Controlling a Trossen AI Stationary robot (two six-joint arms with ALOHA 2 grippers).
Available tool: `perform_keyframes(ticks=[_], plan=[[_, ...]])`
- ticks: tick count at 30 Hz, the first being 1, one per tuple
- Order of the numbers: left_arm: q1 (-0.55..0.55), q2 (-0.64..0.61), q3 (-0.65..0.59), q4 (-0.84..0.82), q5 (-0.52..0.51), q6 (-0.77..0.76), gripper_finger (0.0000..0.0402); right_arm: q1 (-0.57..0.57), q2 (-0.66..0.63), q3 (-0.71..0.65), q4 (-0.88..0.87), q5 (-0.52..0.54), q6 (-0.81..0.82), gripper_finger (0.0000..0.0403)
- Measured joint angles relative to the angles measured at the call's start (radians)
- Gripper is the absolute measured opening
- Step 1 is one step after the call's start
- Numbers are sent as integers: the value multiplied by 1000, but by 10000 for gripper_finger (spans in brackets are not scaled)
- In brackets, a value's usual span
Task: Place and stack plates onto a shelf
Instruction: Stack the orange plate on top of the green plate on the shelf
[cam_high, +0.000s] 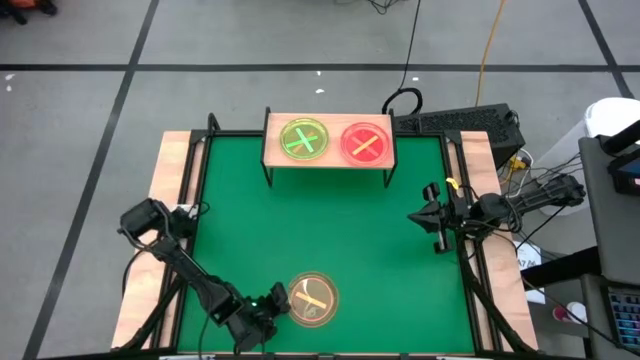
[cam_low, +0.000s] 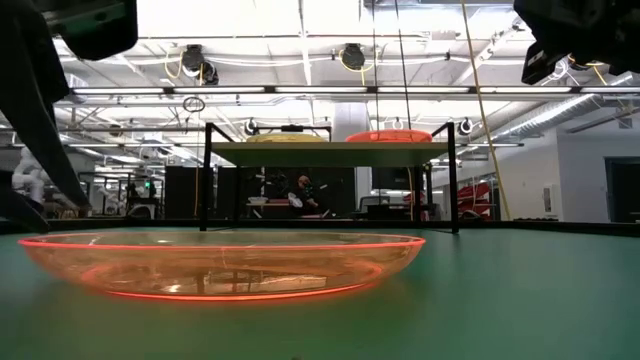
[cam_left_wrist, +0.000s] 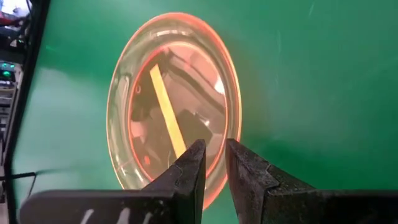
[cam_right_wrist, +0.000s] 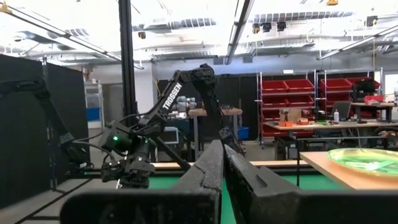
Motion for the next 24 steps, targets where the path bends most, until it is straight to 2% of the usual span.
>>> perform_keyframes(ticks=[11,24], plan=[[-18,5,2,-15,19,-30,69,0,0,0,1,0,1,0],[27,48,3,-6,45,-29,69,0,0,0,1,0,53,0]])
